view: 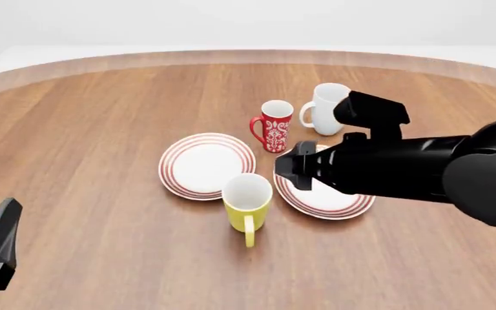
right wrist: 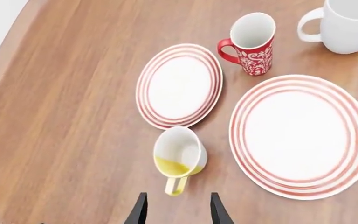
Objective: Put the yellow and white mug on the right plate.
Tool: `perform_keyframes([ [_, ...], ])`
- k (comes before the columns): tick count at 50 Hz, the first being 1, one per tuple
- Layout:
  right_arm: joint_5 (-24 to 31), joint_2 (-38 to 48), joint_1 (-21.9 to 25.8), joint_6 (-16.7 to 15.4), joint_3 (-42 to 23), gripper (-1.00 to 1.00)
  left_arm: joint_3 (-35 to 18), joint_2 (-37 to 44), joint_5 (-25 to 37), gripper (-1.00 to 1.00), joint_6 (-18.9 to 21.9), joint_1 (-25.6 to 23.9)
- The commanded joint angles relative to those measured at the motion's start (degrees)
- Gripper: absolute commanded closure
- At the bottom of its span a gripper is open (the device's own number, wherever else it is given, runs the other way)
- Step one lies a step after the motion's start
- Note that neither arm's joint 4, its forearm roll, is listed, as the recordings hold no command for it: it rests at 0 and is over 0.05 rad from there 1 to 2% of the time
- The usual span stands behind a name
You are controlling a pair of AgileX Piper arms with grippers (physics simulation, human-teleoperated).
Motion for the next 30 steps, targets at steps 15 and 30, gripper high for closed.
perform_keyframes([
  [15,-7.5,6.6,3.5,3.6,1.4,-1.0,0.0,0.0,0.0,-1.0,0.0,0.0],
  [30,-14.4,10.2,4.1,5.6,4.7,-1.0,0.0,0.0,0.0,-1.0,0.0,0.0],
])
